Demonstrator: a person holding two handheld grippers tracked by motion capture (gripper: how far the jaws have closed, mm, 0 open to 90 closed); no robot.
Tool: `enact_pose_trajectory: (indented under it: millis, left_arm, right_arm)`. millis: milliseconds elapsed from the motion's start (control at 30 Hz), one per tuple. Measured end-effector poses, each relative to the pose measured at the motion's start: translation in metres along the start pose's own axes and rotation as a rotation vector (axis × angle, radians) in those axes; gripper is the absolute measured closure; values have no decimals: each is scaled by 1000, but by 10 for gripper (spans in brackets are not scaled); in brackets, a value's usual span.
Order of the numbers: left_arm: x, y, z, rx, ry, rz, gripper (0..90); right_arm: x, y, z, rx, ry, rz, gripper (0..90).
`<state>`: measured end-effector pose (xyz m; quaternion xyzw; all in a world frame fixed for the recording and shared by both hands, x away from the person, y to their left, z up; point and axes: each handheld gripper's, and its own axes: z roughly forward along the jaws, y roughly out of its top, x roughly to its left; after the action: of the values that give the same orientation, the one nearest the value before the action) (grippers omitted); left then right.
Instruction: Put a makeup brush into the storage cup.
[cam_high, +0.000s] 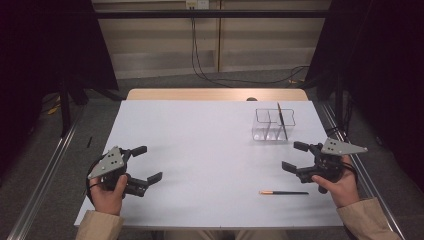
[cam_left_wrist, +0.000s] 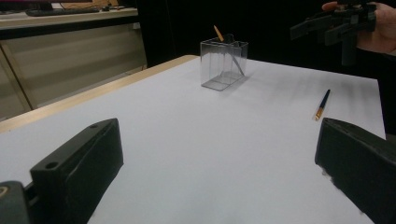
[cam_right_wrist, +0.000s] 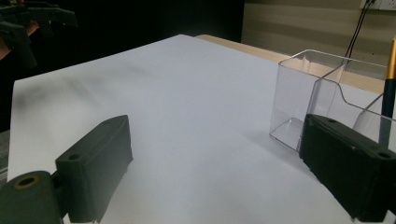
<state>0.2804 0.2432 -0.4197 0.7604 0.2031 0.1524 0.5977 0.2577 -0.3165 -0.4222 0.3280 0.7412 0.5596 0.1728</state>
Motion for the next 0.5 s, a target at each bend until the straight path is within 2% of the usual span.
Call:
enact_pose_trajectory:
  millis: [500]
  left_arm:
    - [0, -1, 1, 4, -4, -7, 8]
  right_arm:
    - [2, 1, 6, 117, 18, -31, 85]
